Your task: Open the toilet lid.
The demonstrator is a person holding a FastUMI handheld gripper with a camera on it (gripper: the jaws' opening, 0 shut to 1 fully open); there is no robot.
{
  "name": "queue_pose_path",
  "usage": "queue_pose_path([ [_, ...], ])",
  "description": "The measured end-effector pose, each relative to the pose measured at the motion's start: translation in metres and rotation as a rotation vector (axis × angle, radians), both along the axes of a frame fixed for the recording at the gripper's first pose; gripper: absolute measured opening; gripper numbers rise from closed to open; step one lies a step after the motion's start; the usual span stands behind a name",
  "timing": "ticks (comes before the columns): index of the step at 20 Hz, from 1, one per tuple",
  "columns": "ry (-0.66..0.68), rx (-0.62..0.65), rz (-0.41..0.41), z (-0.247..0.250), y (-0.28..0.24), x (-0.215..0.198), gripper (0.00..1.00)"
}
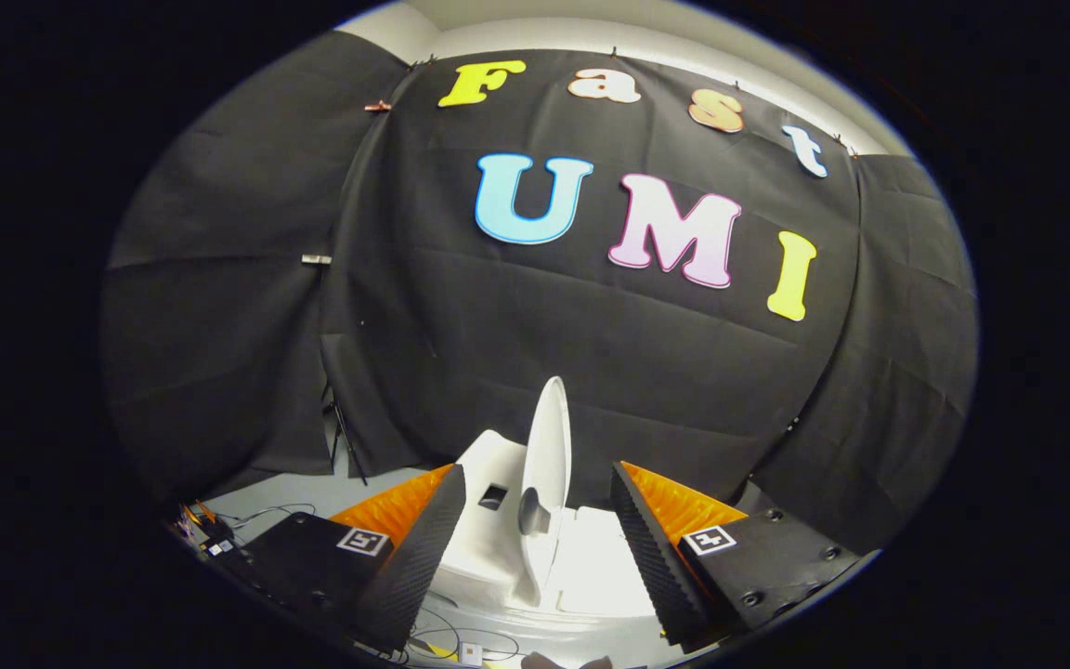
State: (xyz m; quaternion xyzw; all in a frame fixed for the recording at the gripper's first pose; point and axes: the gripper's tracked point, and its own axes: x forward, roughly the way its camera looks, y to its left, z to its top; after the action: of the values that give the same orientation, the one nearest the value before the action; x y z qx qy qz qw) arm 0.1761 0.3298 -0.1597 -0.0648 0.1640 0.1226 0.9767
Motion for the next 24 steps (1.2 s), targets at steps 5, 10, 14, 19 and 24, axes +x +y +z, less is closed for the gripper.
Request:
queue_pose_path([
  [5,-0.075,0.064,-0.032,0.050,-0.040,-0.013,0.99],
  [10,-0.131,0.095,-0.054,0.090,-0.085,-0.024,0.99],
  [14,-0.163,0.109,-0.089,0.110,-0.126,-0.036,0.99],
  [19,-0.206,0.117,-0.151,0.129,-0.184,-0.054,0.98],
  [24,-0.226,0.130,-0.197,0.135,-0.238,-0.070,0.99],
])
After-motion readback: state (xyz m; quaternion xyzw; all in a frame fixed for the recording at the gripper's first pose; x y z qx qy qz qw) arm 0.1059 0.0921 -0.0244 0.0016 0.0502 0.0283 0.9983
